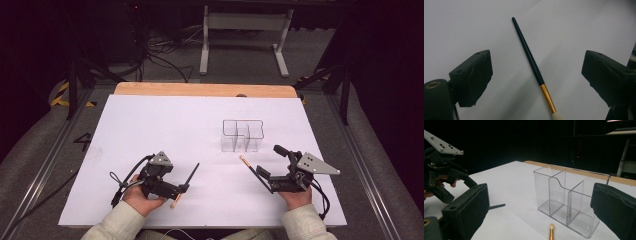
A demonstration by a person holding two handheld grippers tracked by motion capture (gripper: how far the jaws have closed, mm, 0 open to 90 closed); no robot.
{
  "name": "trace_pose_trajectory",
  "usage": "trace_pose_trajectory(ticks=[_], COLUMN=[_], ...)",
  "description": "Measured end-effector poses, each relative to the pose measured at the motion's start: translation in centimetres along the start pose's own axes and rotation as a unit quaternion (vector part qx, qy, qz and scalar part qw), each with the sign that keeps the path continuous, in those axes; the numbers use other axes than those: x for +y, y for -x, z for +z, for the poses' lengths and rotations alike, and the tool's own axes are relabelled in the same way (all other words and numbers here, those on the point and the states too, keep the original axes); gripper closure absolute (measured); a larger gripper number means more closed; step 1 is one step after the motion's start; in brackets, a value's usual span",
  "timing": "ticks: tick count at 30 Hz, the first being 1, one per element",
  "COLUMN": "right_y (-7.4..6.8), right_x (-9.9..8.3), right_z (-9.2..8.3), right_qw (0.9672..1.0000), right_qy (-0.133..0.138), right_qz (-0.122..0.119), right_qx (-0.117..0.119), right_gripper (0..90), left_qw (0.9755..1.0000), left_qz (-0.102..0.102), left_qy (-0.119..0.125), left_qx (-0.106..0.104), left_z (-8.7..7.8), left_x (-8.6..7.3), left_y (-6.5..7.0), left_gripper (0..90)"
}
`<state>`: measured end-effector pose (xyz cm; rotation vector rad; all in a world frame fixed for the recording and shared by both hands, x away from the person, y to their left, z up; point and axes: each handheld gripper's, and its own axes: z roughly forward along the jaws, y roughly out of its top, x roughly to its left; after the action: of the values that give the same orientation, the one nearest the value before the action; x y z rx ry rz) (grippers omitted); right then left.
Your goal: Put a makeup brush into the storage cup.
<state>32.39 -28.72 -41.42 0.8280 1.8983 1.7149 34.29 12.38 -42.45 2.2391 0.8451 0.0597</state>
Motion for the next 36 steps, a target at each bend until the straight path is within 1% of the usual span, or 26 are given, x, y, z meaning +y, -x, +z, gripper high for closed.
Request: trace_pose_trajectory(ticks=[2, 4, 6, 7, 10, 15, 16, 17, 19, 20, 23, 25, 26, 27, 29, 30, 31, 34, 35, 36], right_y=[0.0, -0.1, -0.2, -0.2, -0.2, -0.2, -0.1, -0.1, -0.1, -0.1, 0.0, 0.0, 0.0, 0.0, 0.0, 0.0, 0.0, 0.1, 0.1, 0.1], right_x=[0.0, 0.1, 0.1, 0.1, 0.1, 0.1, 0.1, 0.1, 0.0, 0.0, -0.1, -0.1, -0.1, -0.1, -0.1, -0.1, -0.1, -0.2, -0.2, -0.2], right_z=[0.0, -0.1, -0.2, -0.3, -0.3, -0.3, -0.3, -0.3, -0.3, -0.3, -0.2, -0.2, -0.2, -0.2, -0.2, -0.2, -0.2, -0.1, -0.1, -0.1], right_qw=[1.0000, 1.0000, 0.9999, 0.9999, 0.9999, 0.9999, 0.9999, 0.9999, 0.9999, 0.9999, 0.9999, 0.9999, 0.9999, 0.9999, 0.9999, 0.9999, 0.9999, 0.9998, 0.9998, 0.9998], right_qy=[-0.005, -0.002, 0.004, 0.005, -0.003, -0.009, -0.009, -0.010, -0.009, -0.009, -0.010, -0.011, -0.012, -0.012, -0.013, -0.011, -0.011, -0.014, -0.014, -0.015], right_qz=[0.001, -0.005, -0.010, -0.012, -0.006, -0.008, -0.008, -0.007, -0.005, -0.002, 0.005, 0.005, 0.006, 0.006, 0.007, 0.012, 0.012, 0.015, 0.014, 0.014], right_qx=[-0.002, -0.001, -0.006, -0.007, -0.008, -0.012, -0.012, -0.012, -0.011, -0.008, -0.005, -0.004, -0.004, -0.003, -0.002, 0.003, 0.003, 0.006, 0.005, 0.006], right_gripper=[3.8, 6.3, 6.8, 7.6, 7.4, 7.3, 7.3, 7.3, 7.3, 7.3, 7.2, 7.2, 7.2, 7.2, 7.2, 7.1, 7.1, 7.0, 7.0, 6.9], left_qw=[0.9999, 0.9997, 0.9995, 0.9995, 0.9992, 0.9987, 0.9983, 0.9981, 0.9979, 0.9977, 0.9971, 0.9969, 0.9968, 0.9964, 0.9957, 0.9951, 0.9951, 0.9940, 0.9936, 0.9934], left_qz=[0.009, 0.016, 0.021, 0.021, 0.023, 0.025, 0.031, 0.034, 0.034, 0.037, 0.039, 0.040, 0.036, 0.037, 0.036, 0.036, 0.036, 0.037, 0.033, 0.035], left_qy=[-0.008, -0.016, -0.022, -0.025, -0.032, -0.045, -0.049, -0.051, -0.055, -0.057, -0.065, -0.067, -0.072, -0.076, -0.084, -0.090, -0.090, -0.100, -0.105, -0.107], left_qx=[-0.003, 0.002, 0.003, 0.003, 0.002, 0.002, -0.002, 0.001, -0.001, -0.002, 0.001, -0.001, -0.003, -0.007, -0.014, -0.020, -0.020, -0.026, -0.025, -0.025], left_z=[0.3, 0.5, 0.7, 0.8, 1.0, 1.4, 1.5, 1.6, 1.7, 1.7, 1.9, 2.0, 2.1, 2.2, 2.3, 2.4, 2.4, 2.5, 2.5, 2.6], left_x=[0.0, -0.1, -0.1, -0.1, -0.2, -0.2, -0.2, -0.2, -0.2, -0.2, -0.2, -0.2, -0.2, -0.2, -0.2, -0.1, -0.1, 0.1, 0.1, 0.1], left_y=[0.2, 0.3, 0.4, 0.5, 0.4, 0.6, 0.6, 0.7, 0.8, 0.8, 0.8, 0.8, 0.8, 0.7, 0.7, 0.7, 0.7, 0.7, 0.8, 0.8], left_gripper=[11.4, 11.7, 11.8, 11.9, 12.4, 13.9, 14.0, 14.0, 13.9, 13.9, 15.3, 18.8, 18.8, 19.0, 21.3, 23.5, 25.3, 27.7, 28.6, 29.4])
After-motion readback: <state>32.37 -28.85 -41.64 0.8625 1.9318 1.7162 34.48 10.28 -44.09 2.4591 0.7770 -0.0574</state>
